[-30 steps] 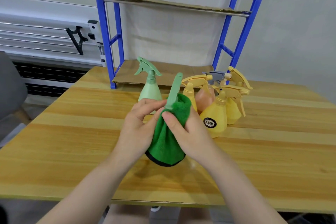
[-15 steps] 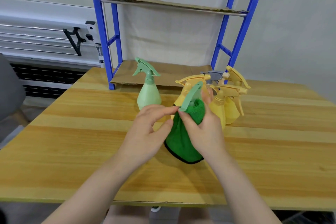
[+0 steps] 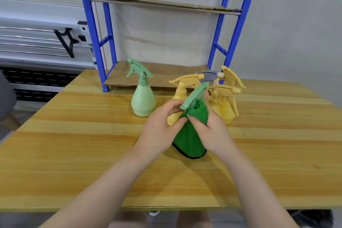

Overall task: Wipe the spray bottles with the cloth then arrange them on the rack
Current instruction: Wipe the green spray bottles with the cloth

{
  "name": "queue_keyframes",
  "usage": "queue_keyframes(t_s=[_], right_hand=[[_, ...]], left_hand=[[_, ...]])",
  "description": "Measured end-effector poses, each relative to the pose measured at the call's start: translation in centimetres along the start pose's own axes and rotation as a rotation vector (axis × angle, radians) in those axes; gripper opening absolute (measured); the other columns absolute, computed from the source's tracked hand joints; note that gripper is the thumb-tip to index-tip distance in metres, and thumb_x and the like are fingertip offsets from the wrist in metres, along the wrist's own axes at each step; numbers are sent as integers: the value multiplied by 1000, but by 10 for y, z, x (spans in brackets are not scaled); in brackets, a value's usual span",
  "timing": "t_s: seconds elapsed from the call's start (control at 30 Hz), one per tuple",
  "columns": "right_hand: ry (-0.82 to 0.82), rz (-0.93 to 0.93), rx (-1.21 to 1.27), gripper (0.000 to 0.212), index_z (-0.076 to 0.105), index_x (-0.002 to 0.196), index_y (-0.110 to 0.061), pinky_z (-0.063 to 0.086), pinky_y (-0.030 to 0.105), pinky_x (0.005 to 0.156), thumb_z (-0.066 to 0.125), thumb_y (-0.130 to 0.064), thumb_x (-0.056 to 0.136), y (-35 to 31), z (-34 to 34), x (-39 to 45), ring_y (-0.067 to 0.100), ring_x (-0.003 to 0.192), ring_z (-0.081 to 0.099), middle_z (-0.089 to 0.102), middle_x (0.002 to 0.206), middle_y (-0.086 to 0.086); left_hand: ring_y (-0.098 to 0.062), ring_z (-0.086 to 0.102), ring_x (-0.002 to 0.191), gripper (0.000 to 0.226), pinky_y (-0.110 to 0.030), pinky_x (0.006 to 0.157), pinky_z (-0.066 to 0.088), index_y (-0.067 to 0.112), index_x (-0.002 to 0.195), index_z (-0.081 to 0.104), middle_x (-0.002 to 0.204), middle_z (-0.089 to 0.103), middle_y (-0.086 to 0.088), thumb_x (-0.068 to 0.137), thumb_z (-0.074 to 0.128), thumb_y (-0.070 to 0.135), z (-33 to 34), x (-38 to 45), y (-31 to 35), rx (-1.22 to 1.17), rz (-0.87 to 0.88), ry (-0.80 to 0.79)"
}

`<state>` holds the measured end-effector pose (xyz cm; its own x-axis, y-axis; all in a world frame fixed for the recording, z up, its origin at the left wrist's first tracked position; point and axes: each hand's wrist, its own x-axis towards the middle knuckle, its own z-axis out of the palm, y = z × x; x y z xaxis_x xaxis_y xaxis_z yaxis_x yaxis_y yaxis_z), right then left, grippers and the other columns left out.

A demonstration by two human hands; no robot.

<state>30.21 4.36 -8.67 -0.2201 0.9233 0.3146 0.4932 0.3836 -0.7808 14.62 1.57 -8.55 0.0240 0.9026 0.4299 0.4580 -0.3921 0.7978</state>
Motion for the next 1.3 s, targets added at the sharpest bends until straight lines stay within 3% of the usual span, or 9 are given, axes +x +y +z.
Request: queue_keyframes(t_s=[0.1,0.3,0.43,0.63,0.8,0.93,1.1,1.2,1.3], right_hand=[[-132,40,-72,40,52,134,-24,45,18,79,60,-25,95,-3,-15,5,10,104,59,64,112,-10],[9,-7,-274,43,58,129,-26,48,20,70,67,-40,89,-10,-24,-1,10,88,60,69,99,-7],[-43,19,-208,50,49,138,-31,51,20,74,61,-44,92,-7,-23,-11,1,93,60,67,104,-13],[47,71,-89,38,55,128,-32,47,13,71,60,-43,91,-10,-27,-31,-10,95,57,65,104,-21],[106,39,-43,27,55,115,-39,44,8,66,60,-45,89,-23,-18,-51,-12,94,57,64,97,-24],[185,-2,-77,20,52,105,-43,47,14,67,59,-49,87,-34,-11,-64,-7,91,59,64,93,-22],[280,-77,-131,30,56,115,-33,49,25,78,58,-48,89,-47,6,-80,6,94,60,65,102,-17],[227,-108,-81,21,56,106,-37,46,14,76,61,-45,87,-58,27,-83,-1,90,60,65,95,-21],[107,-62,-26,17,57,103,-36,50,19,77,62,-45,89,-64,50,-74,-2,91,61,65,93,-20]], left_hand=[[23,49,106,46,0,85,38,54,107,46,107,58,34,86,71,22,0,2,-3,23,0,-9],[4,50,111,40,-13,90,39,47,117,50,108,58,29,87,69,29,0,4,-10,83,2,-3],[0,50,110,39,-14,89,39,43,121,51,107,57,30,88,67,29,0,3,-11,116,23,-14],[0,52,112,42,-22,94,43,47,122,48,111,58,29,88,67,32,-5,0,-15,123,31,-13],[6,54,111,33,-9,90,39,37,118,58,111,63,24,88,67,26,-26,-4,-27,76,-15,28],[7,53,110,26,3,80,32,35,113,61,111,64,23,90,65,24,-47,-10,-39,64,-81,60],[10,53,107,22,5,77,32,32,110,63,110,65,21,91,65,22,-67,-20,-54,37,-134,58],[9,54,108,21,3,79,33,33,109,63,109,65,21,90,65,24,-75,-22,-63,43,-162,38],[6,54,109,22,-1,81,33,32,111,63,112,64,20,90,65,25,-84,-16,-73,84,-182,34]])
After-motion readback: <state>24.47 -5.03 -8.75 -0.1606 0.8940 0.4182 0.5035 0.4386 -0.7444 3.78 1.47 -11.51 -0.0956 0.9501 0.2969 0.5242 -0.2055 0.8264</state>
